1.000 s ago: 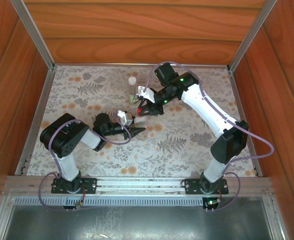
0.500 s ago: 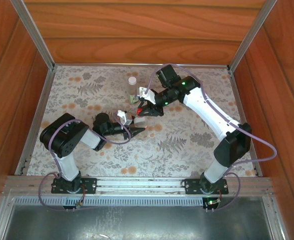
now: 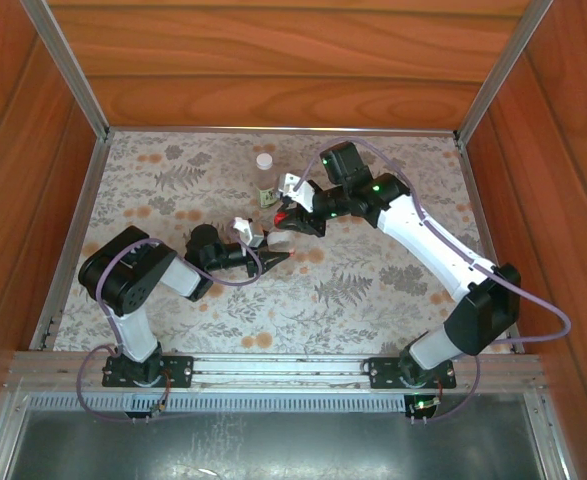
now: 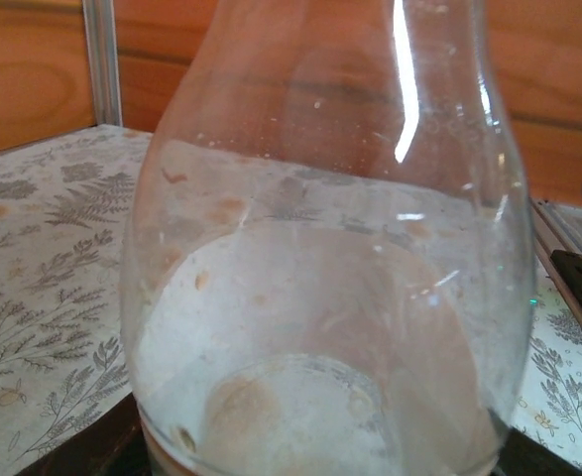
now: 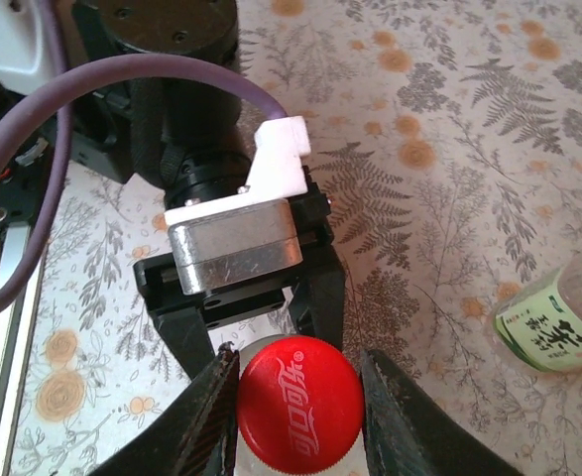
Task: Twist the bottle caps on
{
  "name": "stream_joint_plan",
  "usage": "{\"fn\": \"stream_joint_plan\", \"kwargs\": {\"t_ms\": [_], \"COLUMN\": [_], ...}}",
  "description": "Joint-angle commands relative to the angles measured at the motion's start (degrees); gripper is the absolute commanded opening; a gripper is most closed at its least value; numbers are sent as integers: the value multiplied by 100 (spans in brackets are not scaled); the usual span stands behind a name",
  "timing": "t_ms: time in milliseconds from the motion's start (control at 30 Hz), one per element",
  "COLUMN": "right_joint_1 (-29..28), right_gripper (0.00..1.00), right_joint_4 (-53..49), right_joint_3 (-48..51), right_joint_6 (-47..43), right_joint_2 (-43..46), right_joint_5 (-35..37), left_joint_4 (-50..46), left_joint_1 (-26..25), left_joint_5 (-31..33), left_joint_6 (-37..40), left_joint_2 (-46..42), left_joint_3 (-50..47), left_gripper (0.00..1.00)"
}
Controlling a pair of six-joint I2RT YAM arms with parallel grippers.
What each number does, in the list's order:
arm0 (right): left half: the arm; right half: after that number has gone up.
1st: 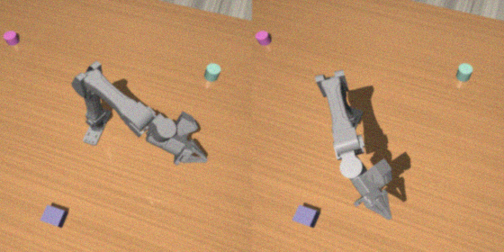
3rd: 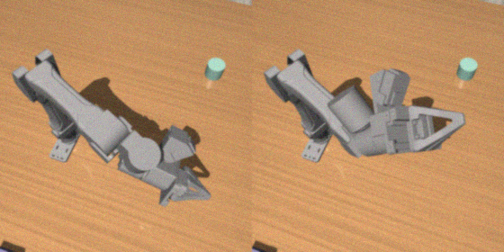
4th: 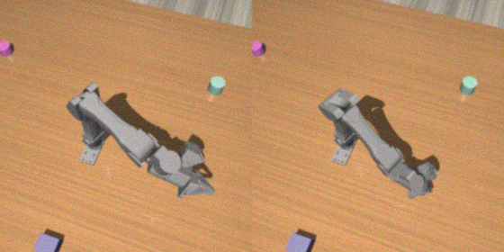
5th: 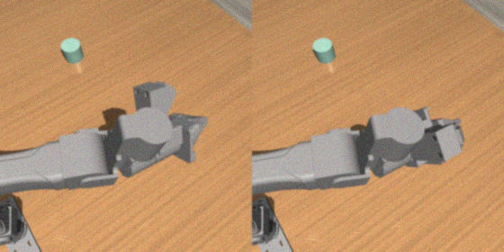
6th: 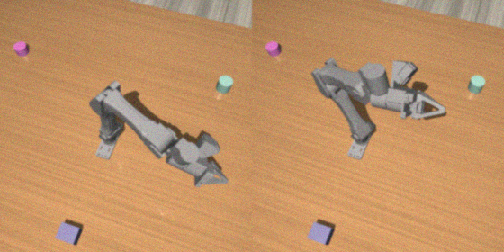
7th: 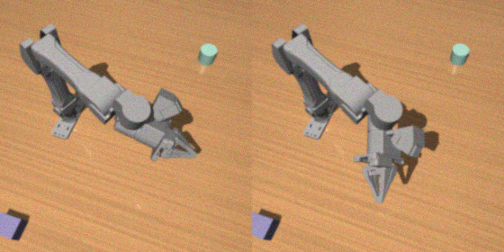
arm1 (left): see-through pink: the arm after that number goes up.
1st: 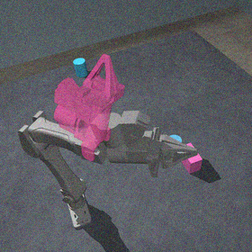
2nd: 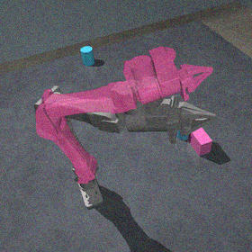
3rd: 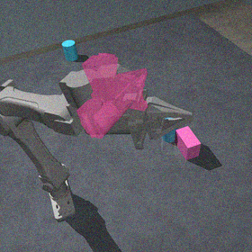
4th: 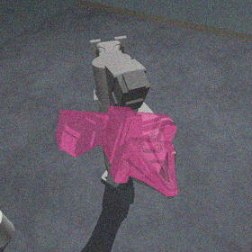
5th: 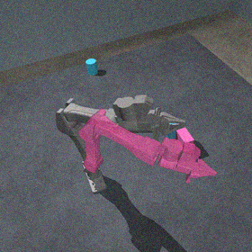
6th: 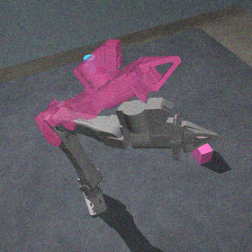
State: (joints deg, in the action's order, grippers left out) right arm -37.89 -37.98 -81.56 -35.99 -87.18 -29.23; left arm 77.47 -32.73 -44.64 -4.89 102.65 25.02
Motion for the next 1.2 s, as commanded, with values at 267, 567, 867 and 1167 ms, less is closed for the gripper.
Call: {"fn": "stream_joint_plan", "kwargs": {"t_ms": [267, 567, 867, 1167], "right_joint_1": [-475, -976, -1208, -1212], "right_gripper": [36, 30, 30, 36], "right_joint_4": [-865, -990, -1600, -1678], "right_joint_3": [-50, -128, -712, -1030], "right_joint_6": [1976, 3713, 4883, 4670], "right_joint_2": [-54, -170, -546, -589], "right_joint_5": [1589, 2913, 3614, 3701], "left_joint_4": [-1138, -1138, -1190, -1267], "left_joint_1": [-339, -869, -1057, -1056], "left_joint_5": [2055, 3817, 4133, 3730], "left_joint_6": [64, 311, 506, 627], "left_joint_2": [-123, -210, -167, -144], "left_joint_3": [-245, -172, -132, -194], "left_gripper": [53, 53, 53, 53]}}
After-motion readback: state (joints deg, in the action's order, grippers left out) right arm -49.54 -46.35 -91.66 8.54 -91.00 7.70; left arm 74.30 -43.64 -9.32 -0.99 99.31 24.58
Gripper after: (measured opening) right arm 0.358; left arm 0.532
